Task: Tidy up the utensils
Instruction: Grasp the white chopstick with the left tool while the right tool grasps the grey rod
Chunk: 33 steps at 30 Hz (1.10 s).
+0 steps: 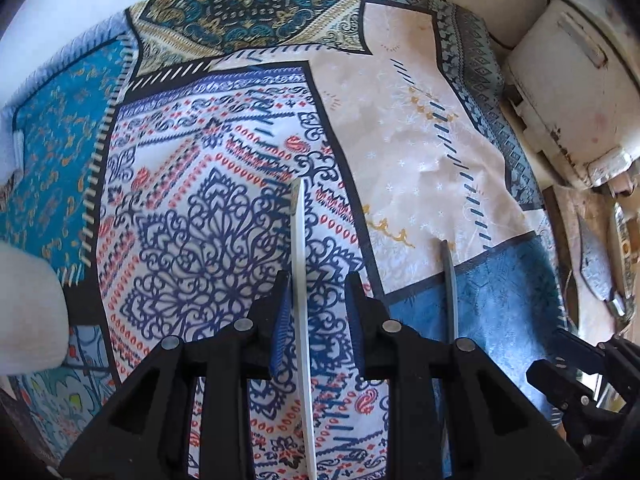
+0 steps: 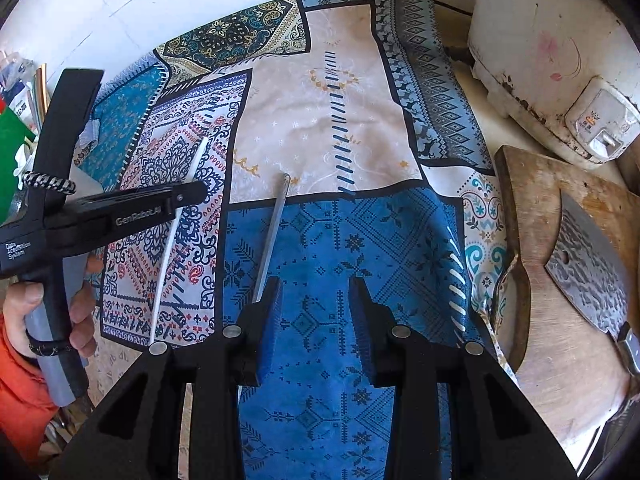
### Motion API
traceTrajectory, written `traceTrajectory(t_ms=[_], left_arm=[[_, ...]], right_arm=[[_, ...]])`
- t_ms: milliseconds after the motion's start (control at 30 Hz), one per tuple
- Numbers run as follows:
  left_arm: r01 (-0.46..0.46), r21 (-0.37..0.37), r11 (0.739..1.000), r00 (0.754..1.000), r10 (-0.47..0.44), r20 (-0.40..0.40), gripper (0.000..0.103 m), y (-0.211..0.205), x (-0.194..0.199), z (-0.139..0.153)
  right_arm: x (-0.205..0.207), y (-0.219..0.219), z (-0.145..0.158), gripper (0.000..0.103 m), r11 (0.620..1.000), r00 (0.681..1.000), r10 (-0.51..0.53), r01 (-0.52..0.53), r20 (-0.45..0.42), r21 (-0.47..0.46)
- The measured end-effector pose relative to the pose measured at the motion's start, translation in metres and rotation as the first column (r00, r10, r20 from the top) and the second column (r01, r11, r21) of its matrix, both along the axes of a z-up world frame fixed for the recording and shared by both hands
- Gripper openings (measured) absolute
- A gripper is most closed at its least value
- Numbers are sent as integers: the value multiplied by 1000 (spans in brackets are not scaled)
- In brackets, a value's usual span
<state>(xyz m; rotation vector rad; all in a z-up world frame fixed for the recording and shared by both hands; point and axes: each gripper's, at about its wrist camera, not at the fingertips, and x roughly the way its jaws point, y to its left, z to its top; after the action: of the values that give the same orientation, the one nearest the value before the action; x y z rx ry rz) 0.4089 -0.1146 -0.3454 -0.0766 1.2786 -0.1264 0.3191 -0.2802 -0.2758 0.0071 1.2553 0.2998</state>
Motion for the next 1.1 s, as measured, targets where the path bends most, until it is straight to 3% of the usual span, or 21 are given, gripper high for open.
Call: traceTrajectory(t_ms=[133,233,500,733,900,1100], left_arm=[[47,49,998,999,-47,-2,24,-12,7,-3],[62,104,993,998,-64,12,7,-16,8,-5],[78,82,994,997,-78,-1,5,-2,-8,-2],[20,36,999,996,-23,86,5,32,-40,33],[-55,10,998,989,53,141,5,59,-71,54],[-135,-40,990,974,140,178,5,89,-96,74]], right_arm=[[2,1,-2,31,1000,1000,-1,1,-5,9],[3,5,-6,31,1000,1000,-5,6,-17,19],[10,25,-29,31,998,995,20,-14,-98,56],[18,51,-41,30,997,993,45,-38,-109,64],[36,75,-42,10,995,992,69,-61,-106,75],[58,108,-43,9,992,989,117,-113,-85,51]])
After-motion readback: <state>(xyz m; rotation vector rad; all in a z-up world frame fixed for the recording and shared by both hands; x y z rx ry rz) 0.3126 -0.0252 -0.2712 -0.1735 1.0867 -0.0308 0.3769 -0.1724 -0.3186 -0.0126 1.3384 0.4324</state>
